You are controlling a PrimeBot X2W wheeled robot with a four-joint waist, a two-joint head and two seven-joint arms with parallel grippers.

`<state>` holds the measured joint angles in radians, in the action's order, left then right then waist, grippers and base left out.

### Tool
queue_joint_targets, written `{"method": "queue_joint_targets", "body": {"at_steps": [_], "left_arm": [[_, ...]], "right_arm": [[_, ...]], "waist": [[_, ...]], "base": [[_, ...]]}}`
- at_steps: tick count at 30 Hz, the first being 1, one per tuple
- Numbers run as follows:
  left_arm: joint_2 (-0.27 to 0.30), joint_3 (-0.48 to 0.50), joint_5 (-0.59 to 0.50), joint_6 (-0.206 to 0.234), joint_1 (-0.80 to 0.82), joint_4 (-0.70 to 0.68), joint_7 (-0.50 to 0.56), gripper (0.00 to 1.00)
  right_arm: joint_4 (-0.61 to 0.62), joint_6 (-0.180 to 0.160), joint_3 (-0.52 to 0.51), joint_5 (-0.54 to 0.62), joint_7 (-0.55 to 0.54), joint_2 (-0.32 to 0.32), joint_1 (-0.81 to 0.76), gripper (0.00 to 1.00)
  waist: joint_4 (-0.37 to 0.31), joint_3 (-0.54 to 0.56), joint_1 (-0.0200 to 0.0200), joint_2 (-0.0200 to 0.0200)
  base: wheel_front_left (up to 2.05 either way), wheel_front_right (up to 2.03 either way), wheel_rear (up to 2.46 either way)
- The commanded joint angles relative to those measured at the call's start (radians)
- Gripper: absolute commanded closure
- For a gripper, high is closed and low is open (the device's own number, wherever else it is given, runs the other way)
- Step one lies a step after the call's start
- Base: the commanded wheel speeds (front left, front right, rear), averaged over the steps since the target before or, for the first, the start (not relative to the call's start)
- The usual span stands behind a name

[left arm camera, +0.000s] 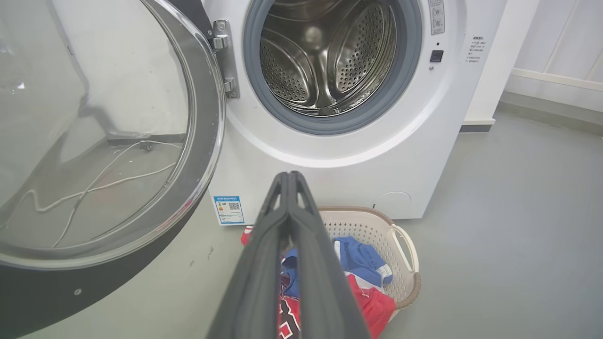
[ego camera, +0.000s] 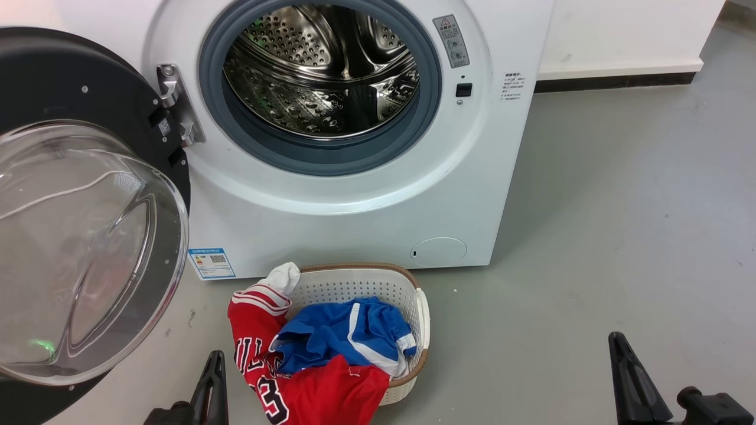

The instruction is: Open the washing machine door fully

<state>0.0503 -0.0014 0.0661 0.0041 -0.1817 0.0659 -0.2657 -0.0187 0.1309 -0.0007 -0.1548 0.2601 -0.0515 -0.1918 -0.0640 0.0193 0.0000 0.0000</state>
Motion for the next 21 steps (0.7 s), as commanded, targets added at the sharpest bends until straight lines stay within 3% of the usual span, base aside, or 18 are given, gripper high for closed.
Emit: {"method": "queue_joint_targets", "body": {"at_steps": [1, 21], "left_arm": [[0.0, 0.002, 0.031, -0.003, 0.006, 0.0, 0.007, 1.0], [0.0, 0.032, 0.422, -0.037, 0.083, 0.045, 0.104, 1.0]], "right_arm": [[0.004, 0.0, 0.001, -0.031, -0.004, -0.001, 0.003, 1.0], [-0.054, 0.0, 0.001, -0.425, -0.076, -0.024, 0.083, 1.0]], "waist": [[0.001, 0.0, 0.0, 0.0], [0.011, -0.004, 0.0, 0.0]], "base": [[0.0, 0.0, 0.0], [0.0, 0.0, 0.0]]}}
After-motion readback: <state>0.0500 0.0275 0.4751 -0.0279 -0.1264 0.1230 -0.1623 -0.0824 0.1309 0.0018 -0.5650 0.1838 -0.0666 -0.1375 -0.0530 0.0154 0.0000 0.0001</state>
